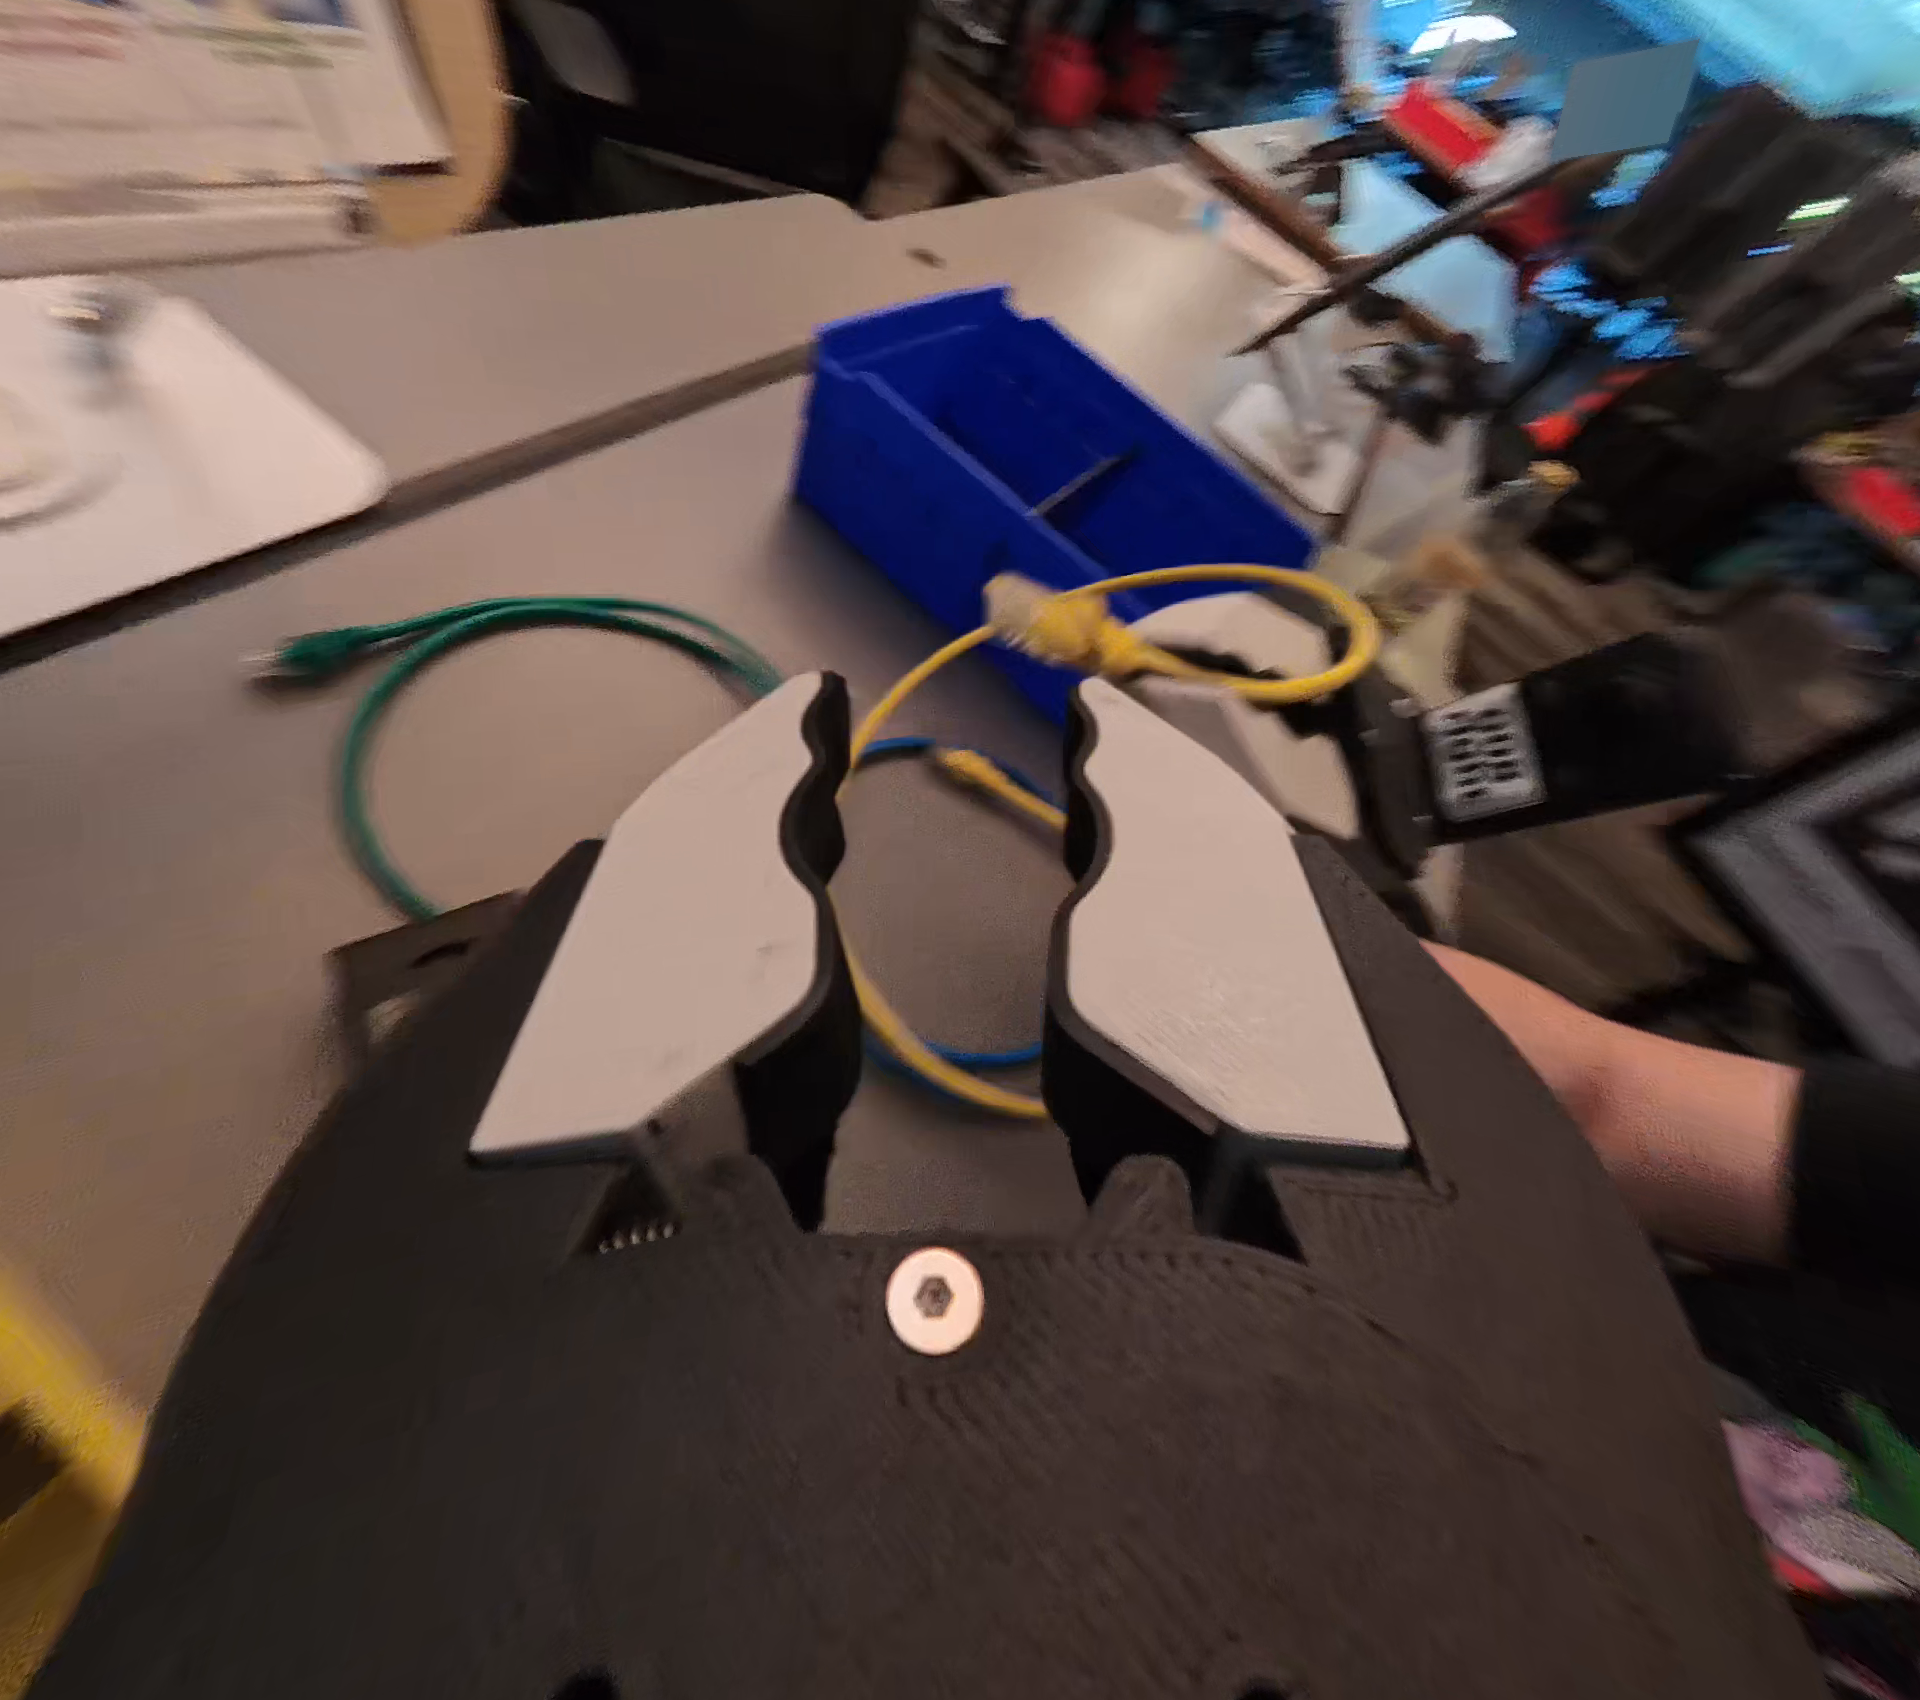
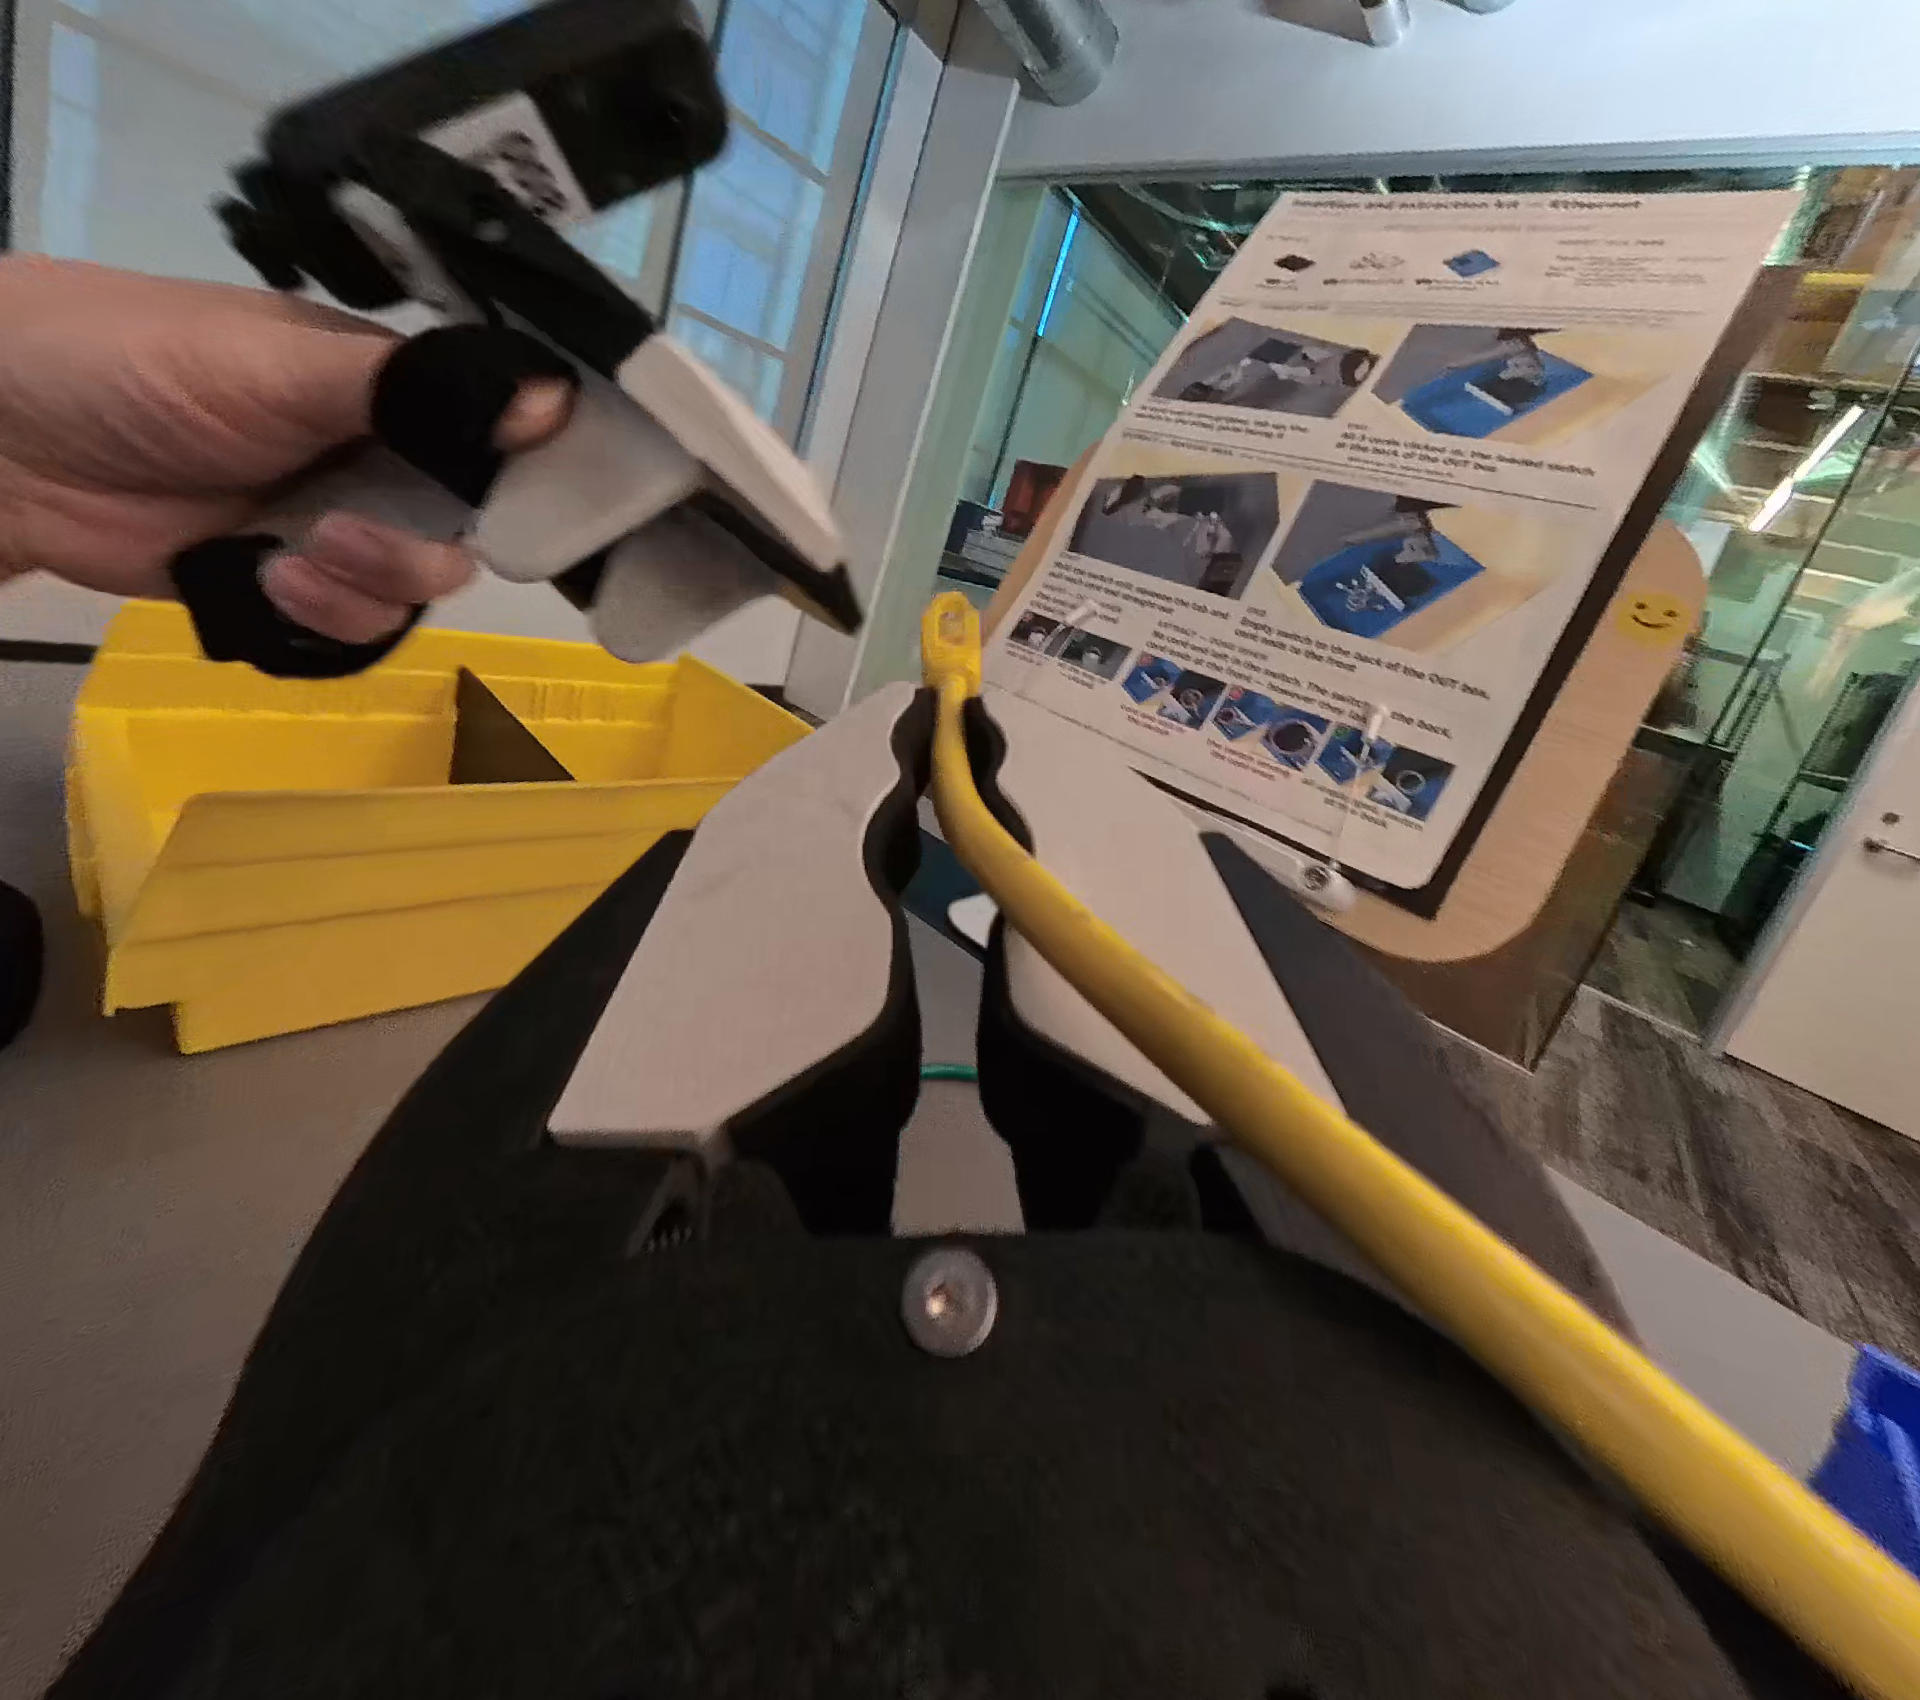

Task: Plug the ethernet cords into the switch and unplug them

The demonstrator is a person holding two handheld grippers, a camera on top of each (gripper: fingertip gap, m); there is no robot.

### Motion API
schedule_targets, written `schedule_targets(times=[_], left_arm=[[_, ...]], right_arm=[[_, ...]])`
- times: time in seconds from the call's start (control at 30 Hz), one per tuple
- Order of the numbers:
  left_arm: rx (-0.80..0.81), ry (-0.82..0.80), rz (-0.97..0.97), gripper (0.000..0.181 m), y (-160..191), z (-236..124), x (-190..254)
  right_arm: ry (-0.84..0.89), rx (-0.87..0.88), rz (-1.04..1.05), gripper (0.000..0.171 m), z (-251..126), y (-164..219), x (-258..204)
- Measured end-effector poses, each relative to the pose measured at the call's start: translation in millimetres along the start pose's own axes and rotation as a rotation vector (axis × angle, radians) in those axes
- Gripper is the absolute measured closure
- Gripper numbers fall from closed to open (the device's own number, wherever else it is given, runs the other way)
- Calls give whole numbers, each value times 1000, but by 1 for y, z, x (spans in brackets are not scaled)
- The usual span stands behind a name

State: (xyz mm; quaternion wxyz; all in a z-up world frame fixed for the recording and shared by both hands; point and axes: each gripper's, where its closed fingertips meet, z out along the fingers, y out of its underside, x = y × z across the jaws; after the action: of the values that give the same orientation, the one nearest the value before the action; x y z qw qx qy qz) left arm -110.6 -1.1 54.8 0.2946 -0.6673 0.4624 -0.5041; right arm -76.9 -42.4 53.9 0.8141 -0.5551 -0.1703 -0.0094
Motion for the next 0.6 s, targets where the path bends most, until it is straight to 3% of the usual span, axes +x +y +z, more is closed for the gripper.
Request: schedule_targets(times=[0.13, 0.3, 0.4, 0.47, 0.6], left_arm=[[-28, -281, 31, 113, 39, -10, -32], [-117, -593, 76, 107, 108, 4, -81], [-138, -673, 89, 105, 128, 18, -98], [-209, -711, 71, 90, 145, 26, -109], [-228, -835, 139, 84, 150, 22, -131]], right_arm=[[31, -17, 2, 165, -3, 3, 15], [44, -30, 43, 165, -5, 11, 22], [34, -42, 10, 164, -4, 12, 18], [27, -49, -13, 165, -4, 11, 16], [24, -32, 8, 165, -5, 8, 17]])
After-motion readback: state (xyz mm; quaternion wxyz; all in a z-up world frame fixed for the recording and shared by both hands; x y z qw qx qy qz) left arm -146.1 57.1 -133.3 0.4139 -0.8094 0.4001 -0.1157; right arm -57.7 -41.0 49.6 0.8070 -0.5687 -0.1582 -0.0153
